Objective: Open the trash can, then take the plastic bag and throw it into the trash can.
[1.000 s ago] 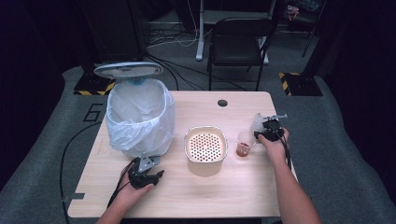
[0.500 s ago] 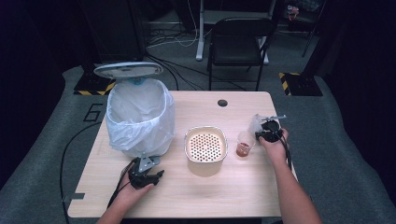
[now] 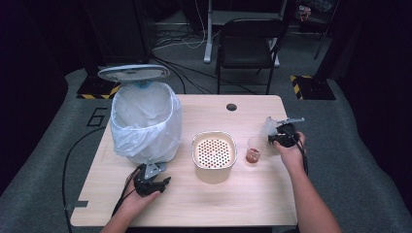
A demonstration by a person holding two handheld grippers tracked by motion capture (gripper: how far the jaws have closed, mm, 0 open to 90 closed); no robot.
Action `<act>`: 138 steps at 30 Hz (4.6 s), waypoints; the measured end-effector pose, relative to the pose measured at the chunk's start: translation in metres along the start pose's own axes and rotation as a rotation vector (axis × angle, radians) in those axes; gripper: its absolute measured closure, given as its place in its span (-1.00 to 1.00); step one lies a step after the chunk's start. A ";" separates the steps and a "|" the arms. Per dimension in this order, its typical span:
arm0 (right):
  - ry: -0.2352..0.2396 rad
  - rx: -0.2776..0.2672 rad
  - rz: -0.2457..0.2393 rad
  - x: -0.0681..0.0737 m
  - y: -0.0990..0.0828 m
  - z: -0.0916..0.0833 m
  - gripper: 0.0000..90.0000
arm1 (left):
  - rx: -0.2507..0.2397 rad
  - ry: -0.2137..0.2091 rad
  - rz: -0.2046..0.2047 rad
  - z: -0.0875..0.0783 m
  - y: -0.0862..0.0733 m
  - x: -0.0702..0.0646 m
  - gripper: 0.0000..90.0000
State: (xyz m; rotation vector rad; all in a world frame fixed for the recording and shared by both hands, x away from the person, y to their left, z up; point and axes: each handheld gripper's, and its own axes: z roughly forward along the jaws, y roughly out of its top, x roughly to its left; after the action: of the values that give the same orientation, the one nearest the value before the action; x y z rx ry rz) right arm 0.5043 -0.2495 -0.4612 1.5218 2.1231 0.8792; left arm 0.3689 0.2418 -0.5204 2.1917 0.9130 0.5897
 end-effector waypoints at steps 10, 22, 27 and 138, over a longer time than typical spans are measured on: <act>0.014 -0.060 -0.017 0.006 0.021 -0.049 0.79 | -0.007 0.005 -0.005 0.000 0.000 0.000 -0.19; 0.069 -0.104 -0.089 0.028 0.041 -0.101 0.80 | -0.007 0.005 -0.006 0.000 0.000 0.000 -0.19; 0.094 -0.114 -0.140 0.047 0.050 -0.110 0.80 | -0.005 0.007 -0.005 0.000 0.000 -0.001 -0.19; 0.558 -0.199 -0.524 0.346 0.186 -0.053 0.78 | -0.027 -0.017 -0.008 -0.001 -0.002 0.004 -0.19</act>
State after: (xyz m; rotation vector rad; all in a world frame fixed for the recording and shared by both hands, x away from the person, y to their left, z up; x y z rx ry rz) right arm 0.4837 0.1018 -0.2789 0.5999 2.5307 1.3581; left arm 0.3703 0.2460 -0.5208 2.1653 0.9000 0.5759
